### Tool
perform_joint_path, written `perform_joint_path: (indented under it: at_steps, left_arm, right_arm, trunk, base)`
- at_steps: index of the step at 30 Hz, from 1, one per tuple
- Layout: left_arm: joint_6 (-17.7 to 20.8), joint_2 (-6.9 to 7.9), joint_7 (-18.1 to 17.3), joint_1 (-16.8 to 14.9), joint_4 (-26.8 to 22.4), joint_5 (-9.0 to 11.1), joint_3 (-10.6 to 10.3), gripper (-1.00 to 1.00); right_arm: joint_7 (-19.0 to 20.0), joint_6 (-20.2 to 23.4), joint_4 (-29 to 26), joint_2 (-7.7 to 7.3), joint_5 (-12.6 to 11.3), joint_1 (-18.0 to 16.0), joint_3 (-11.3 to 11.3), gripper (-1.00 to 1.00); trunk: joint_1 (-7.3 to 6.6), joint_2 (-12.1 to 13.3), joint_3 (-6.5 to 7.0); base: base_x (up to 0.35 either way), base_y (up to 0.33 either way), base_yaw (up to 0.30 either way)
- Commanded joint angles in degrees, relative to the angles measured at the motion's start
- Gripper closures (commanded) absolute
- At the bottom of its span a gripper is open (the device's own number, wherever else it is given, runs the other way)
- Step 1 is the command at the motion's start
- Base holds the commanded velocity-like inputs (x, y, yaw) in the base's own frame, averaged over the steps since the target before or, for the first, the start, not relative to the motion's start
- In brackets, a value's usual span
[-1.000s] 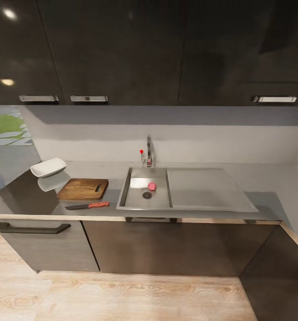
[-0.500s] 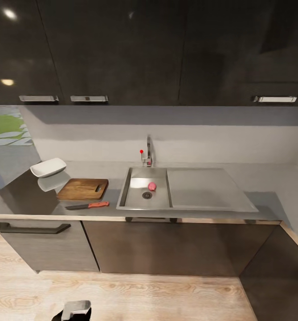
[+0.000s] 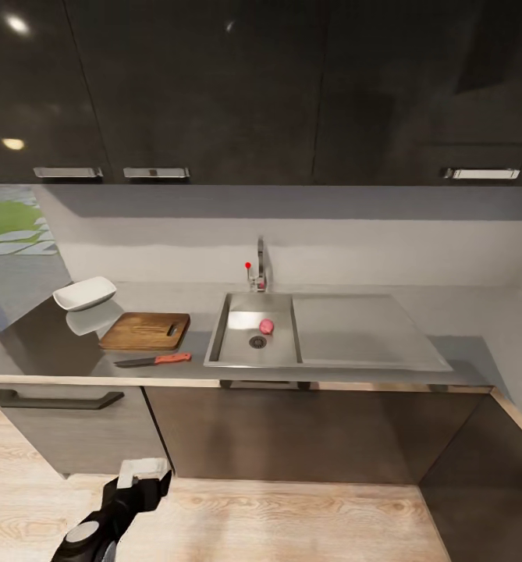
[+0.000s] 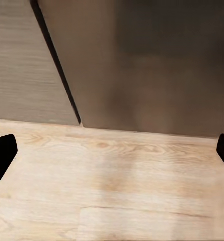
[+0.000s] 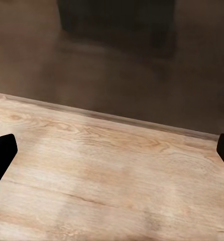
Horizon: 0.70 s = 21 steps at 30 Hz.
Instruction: In the kitchen, take the Vidalia onion out of the sink, dice it on the chopping board with the paring knife, put the diced onion into the bowl on the countertop, then place both the paring knife and the chopping board into the sink.
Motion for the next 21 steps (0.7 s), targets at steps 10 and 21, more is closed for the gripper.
perform_joint_path:
  at_steps: [10,21]
  left_arm:
    - [10.6,-1.66,0.1,-14.6,-3.5,0.1,0.0,-1.00]
    - [20.3,-4.76,0.1,-33.3,0.3,0.0,-0.3,-1.00]
  right_arm:
    - [-0.3,0.0,-0.1,-0.03,0.5,0.0,0.0,-1.00]
    - [-0.3,0.0,-0.1,-0.22,0.5,0.0,-0.1,-1.00]
  trunk:
    - [0.04,-0.1,-0.11]
    - [0.04,-0.1,-0.11]
  base:
    - [0.000,0.000,0.000]
    - [0.000,0.000,0.000]
